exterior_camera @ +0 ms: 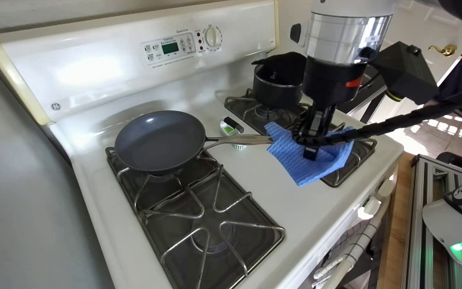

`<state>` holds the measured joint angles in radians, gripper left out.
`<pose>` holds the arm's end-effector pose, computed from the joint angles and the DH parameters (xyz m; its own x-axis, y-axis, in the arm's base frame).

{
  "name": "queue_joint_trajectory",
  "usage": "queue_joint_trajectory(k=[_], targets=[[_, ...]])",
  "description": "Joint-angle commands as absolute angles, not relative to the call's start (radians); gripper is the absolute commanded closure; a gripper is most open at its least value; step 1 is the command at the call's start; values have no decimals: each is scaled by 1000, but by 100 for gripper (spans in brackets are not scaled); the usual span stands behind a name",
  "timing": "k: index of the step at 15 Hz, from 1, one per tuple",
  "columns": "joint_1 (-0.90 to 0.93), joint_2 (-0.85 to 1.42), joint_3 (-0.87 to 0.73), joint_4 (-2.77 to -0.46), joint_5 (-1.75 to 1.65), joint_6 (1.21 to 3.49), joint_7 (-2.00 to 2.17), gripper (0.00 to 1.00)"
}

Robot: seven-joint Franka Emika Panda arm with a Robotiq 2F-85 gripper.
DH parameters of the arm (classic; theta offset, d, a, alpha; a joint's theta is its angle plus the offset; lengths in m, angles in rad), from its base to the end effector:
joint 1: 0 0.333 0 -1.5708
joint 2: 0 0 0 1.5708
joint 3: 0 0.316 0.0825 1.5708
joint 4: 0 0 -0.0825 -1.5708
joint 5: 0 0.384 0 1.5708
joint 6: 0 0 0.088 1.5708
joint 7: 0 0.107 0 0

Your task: Move the pan backwards then use the blue fabric to wipe the pan.

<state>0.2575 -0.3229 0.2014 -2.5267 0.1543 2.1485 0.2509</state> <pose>0.3733 0.1904 0.3838 0.9913 0.1088 -0.0742 0.1058 -0.9934 -0.0433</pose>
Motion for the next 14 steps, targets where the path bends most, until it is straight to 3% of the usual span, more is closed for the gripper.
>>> queue_joint_trajectory(k=[1, 14], targets=[[255, -377, 191, -2618, 230, 2194, 192, 100], [253, -324, 151, -2721, 261, 2441, 43, 100]])
